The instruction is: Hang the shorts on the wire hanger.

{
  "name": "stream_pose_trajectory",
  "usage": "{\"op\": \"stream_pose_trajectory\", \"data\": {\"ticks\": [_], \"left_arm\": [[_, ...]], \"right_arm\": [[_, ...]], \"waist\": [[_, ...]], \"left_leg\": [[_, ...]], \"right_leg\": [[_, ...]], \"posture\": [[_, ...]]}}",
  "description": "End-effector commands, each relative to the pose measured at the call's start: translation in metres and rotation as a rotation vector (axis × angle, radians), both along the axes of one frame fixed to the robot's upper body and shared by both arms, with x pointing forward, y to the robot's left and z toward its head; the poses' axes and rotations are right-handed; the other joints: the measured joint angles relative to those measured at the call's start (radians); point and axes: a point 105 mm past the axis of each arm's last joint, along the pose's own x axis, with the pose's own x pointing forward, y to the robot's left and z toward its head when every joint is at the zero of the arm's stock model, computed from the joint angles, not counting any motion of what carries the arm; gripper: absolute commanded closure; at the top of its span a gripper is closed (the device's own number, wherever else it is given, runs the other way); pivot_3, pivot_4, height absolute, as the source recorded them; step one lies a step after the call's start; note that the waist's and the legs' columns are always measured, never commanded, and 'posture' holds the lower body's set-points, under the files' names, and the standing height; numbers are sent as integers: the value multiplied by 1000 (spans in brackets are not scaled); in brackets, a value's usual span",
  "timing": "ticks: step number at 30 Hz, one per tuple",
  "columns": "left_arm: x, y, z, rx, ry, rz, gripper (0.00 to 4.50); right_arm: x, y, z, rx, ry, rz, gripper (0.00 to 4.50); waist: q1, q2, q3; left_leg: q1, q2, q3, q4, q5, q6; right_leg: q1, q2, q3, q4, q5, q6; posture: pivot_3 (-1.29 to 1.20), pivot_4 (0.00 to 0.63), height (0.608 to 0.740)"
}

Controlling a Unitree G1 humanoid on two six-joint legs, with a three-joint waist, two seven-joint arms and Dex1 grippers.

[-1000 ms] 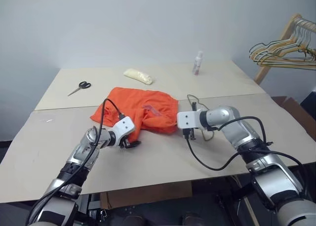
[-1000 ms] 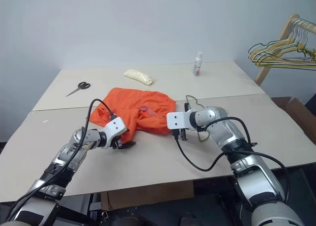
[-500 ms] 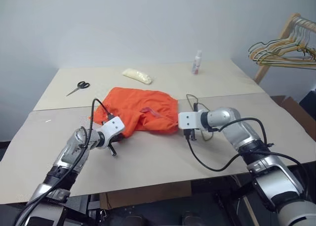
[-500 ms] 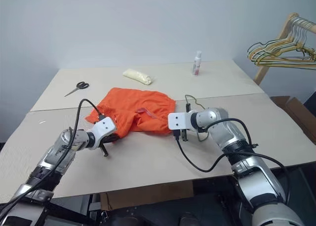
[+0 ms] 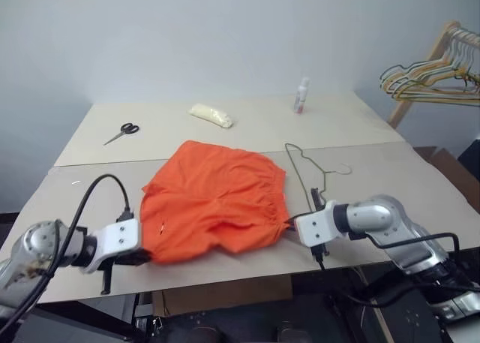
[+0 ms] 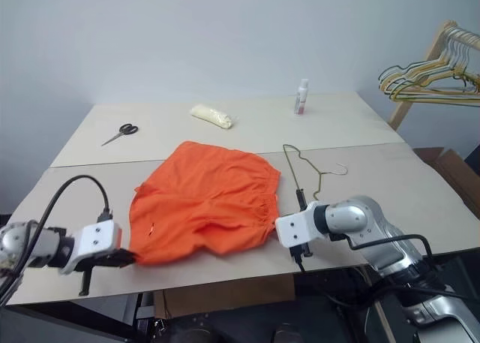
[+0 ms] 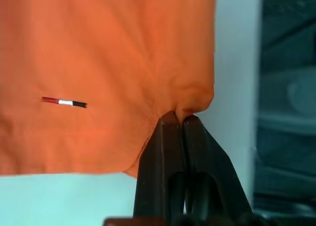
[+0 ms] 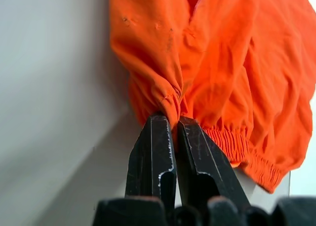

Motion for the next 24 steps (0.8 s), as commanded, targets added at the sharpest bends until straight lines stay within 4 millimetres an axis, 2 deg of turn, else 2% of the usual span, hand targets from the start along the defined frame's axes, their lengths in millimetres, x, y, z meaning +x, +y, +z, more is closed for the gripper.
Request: {"op": "stream_pose_trajectory", "data": {"ticks": [1,4,7,10,13,16,19,21,24], "left_arm": [[-12,-9,19,-69,11,-40,4470],[-31,-12,16,-65,96,-63,4470],[-41,-15,7,-45,156,-66,4470],[-43,-22,2,-76,150,-68,4470],[-41,-20,-2,-55,154,-56,4470],[-43,-22,2,-90,178,-59,4470],[-54,-30,10,-171,228,-115,4470],[-56,-26,9,-151,224,-138,4154],[-52,-20,9,-125,195,-136,3353]], "right_arm": [[8,-6,3,-57,-105,-21,4500],[0,-10,-2,-94,-75,-2,4500],[-2,-10,-4,-99,-66,2,4500],[-1,-9,-5,-113,-68,14,4500],[-3,-8,-5,-117,-71,53,4500],[-7,-12,-6,-141,-78,96,4500],[-4,-15,-6,-141,-117,124,4500],[-3,-18,-5,-145,-120,133,4019],[-1,-23,-1,-135,-108,127,3178]], "waist": [[5,-3,2],[6,-6,3],[5,-6,4],[4,-6,4],[5,-6,4],[5,-6,4],[3,-7,5],[2,-7,5],[2,-7,5]], "left_leg": [[0,0,0,0,0,0],[0,0,0,1,0,0],[0,-1,0,0,0,0],[0,-1,0,0,0,0],[0,-1,0,0,0,0],[0,-1,0,0,0,0],[0,0,0,0,0,0],[0,0,0,0,0,0],[0,0,0,0,0,0]], "right_leg": [[0,-1,0,2,-1,1],[-1,-1,0,2,-2,1],[-1,-1,0,1,-2,1],[0,0,0,1,-2,0],[0,0,0,1,-2,0],[0,0,0,1,-2,0],[0,0,0,1,-2,0],[-1,0,0,1,-2,0],[0,0,0,1,-2,-1]], "posture": [[149,0,740],[156,0,740],[159,0,740],[159,0,740],[162,0,740],[162,0,740],[158,0,740],[159,0,740],[157,0,740]]}}
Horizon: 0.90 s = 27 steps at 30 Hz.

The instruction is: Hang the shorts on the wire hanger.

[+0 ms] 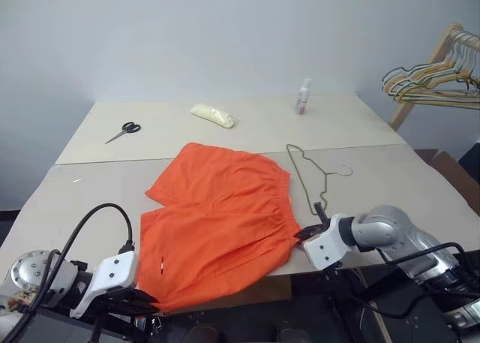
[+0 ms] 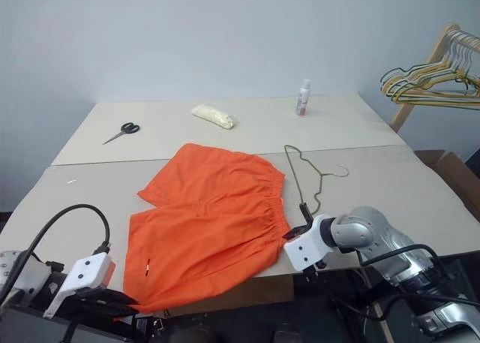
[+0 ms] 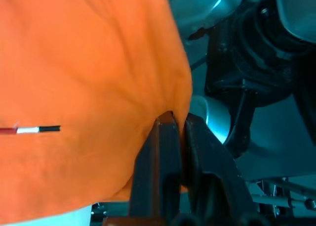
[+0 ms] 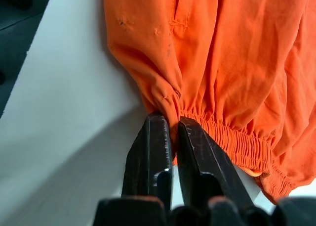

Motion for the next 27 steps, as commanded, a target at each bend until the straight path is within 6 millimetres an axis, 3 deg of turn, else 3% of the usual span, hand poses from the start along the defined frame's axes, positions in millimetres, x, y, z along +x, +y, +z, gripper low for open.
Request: {"op": "stream_pose_trajectory", "data": {"ticks": [1,7,10,14,18,23,27], "left_arm": [[5,8,8,33,-54,-23,3056],[6,7,36,-84,-86,-31,955],[12,1,51,-195,-128,3,44],[30,-8,59,-262,-224,67,18],[49,-25,61,-314,-312,82,18],[71,-44,57,-318,-380,96,18],[75,-54,55,-322,-382,54,18]], "right_arm": [[6,-6,20,40,-23,-7,2894],[7,-24,59,211,63,-126,702],[25,-35,72,320,69,-300,0],[61,-49,76,475,86,-631,0],[95,-56,64,642,108,-937,0],[114,-56,33,670,133,-1107,0],[120,-58,19,698,162,-1178,0]], "waist": [[0,0,0],[2,0,2],[2,0,2],[-1,0,2],[2,0,2],[8,0,2],[0,1,2]], "left_leg": [[0,0,0,0,0,0],[0,1,0,0,0,0],[0,2,0,0,0,1],[0,2,0,0,0,1],[-1,1,0,-1,0,0],[-1,-2,-1,-3,1,-2],[-1,-2,-1,-5,6,-11]], "right_leg": [[0,0,0,0,0,0],[0,-1,0,-1,0,0],[0,-1,0,0,0,0],[0,0,0,0,0,-1],[-1,0,0,0,1,-1],[-2,-1,0,-1,1,-1],[-3,-1,0,-1,1,-1]], "posture": [[157,0,740],[157,0,740],[158,0,740],[159,0,740],[158,0,740],[153,0,740],[151,0,740]]}}
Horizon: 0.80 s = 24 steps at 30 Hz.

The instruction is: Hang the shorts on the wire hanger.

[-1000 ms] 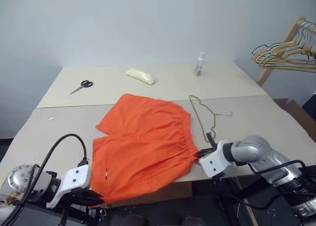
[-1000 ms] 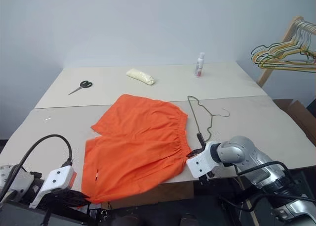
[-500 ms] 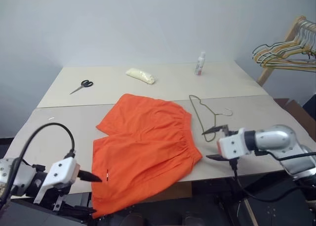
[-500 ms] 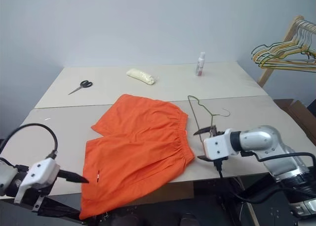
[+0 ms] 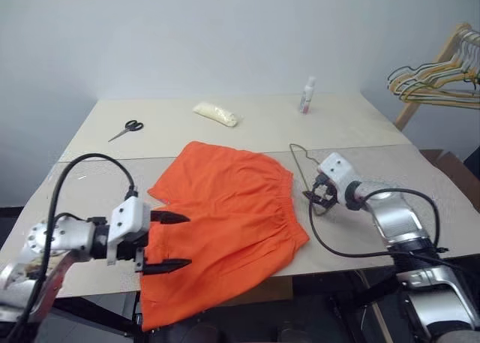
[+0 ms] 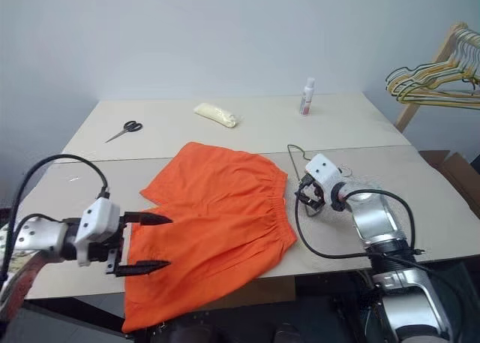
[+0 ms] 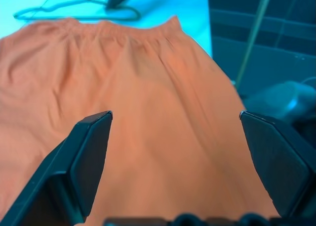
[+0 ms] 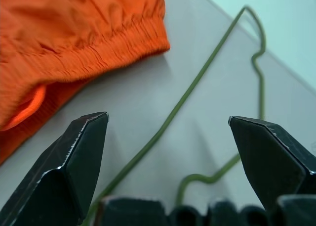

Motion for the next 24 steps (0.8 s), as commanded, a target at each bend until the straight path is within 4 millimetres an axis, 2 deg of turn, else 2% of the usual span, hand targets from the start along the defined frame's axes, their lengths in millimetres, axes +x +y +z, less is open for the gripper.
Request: {"op": "stream_pose_trajectory", "data": {"ticks": [1,4,5,11,14,16,18,24], "left_arm": [[2,-5,2,21,-27,-31,18],[9,-3,2,32,-53,-4,18],[11,-2,3,30,-57,2,18],[10,-1,4,25,-57,-15,18],[9,-1,4,24,-52,-27,18],[10,-1,3,24,-53,-30,18],[12,-2,3,25,-55,-29,18],[15,-5,3,22,-64,-32,18]], "right_arm": [[9,-16,8,-25,-31,-71,0],[1,-30,-1,-38,17,-97,0],[-3,-35,-4,-24,39,-109,0],[-28,-52,-13,-25,113,-104,0],[-30,-46,-1,29,80,-75,0],[-23,-35,16,120,35,-58,0],[-18,-28,24,173,18,-56,0],[-2,-16,11,169,55,-48,0]], "waist": [[-3,0,0],[-6,0,0],[-6,0,0],[-2,1,0],[-4,0,0],[-8,1,0],[-15,1,0],[-23,1,-1]], "left_leg": [[0,0,0,0,0,0],[0,1,0,-1,-1,1],[0,1,0,-1,-4,6],[1,1,-1,0,-4,7],[1,1,0,0,-4,7],[1,1,0,0,-4,7],[1,2,0,0,-4,7],[1,2,0,0,-4,7]], "right_leg": [[0,0,0,0,0,0],[0,1,0,0,0,0],[0,1,0,0,0,0],[1,1,-1,0,0,0],[2,1,0,0,0,0],[1,1,0,0,0,0],[1,2,0,0,0,0],[1,2,0,0,0,0]], "posture": [[151,0,740],[147,0,740],[146,0,740],[138,0,740],[131,0,740],[131,0,740],[128,0,740],[134,0,740]]}}
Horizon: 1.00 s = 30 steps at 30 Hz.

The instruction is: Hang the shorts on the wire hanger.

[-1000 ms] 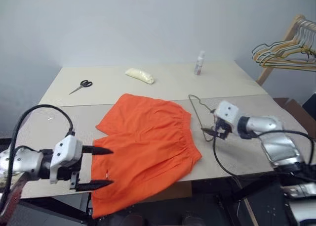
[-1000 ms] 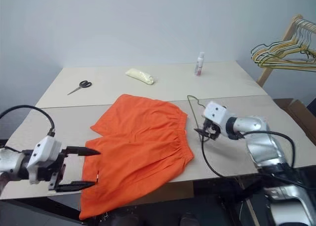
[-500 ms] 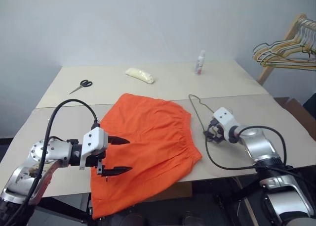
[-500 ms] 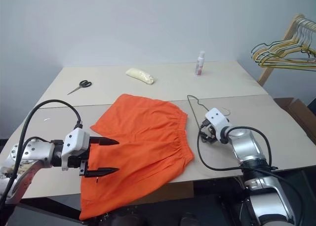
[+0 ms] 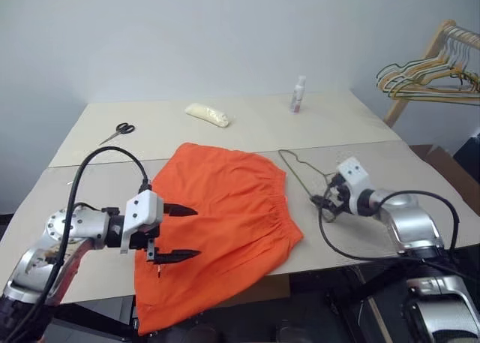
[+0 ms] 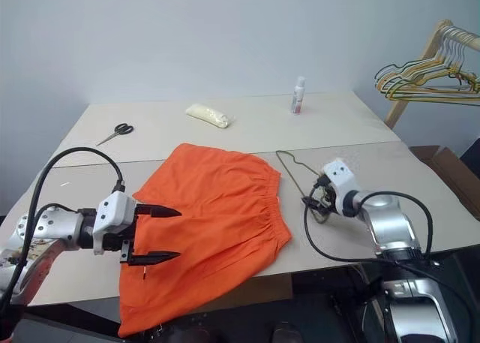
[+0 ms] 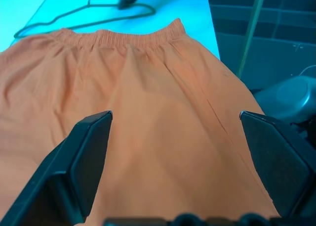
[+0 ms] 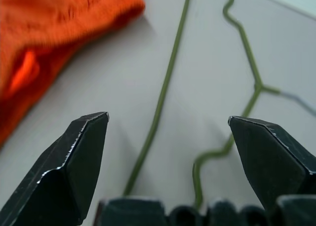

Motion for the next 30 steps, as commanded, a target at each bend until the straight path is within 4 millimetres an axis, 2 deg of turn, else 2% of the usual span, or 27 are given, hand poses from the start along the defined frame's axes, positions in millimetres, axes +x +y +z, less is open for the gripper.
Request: {"op": "stream_pose_trajectory", "data": {"ticks": [1,5,12,15,22,26,30], "left_arm": [[3,-2,6,-6,-37,-7,18],[1,-7,11,-43,-42,-21,18],[-10,-13,22,-138,-29,-84,18],[-10,-14,22,-146,-31,-86,0],[-10,-17,20,-145,-37,-91,0],[-10,-20,21,-150,-43,-91,0],[-3,-21,20,-153,-63,-64,0]], "right_arm": [[9,4,-2,2,-2,15,0],[17,4,-16,12,79,-19,0],[14,2,-32,7,200,-31,0],[10,2,-39,-12,251,-26,543],[6,-3,-52,-121,292,-41,3008],[5,-4,-54,-119,309,-60,4359],[11,-4,-50,-114,256,-107,4463]], "waist": [[1,0,0],[-1,0,0],[-2,0,0],[-2,0,0],[-2,-1,-3],[-1,-3,-6],[-1,-5,-7]], "left_leg": [[0,0,0,0,0,0],[0,-1,0,0,0,0],[0,0,0,0,0,-1],[0,0,0,0,0,-1],[1,0,0,0,0,-1],[1,0,-1,0,0,-1],[1,0,-1,0,0,-1]], "right_leg": [[0,0,0,0,0,0],[0,-1,0,0,0,0],[0,-1,0,1,0,0],[0,-1,0,1,0,0],[0,-1,0,1,0,0],[1,-1,0,1,0,0],[1,-1,0,1,0,0]], "posture": [[135,0,740],[144,0,740],[153,0,740],[153,0,740],[151,0,740],[146,0,740],[141,0,740]]}}
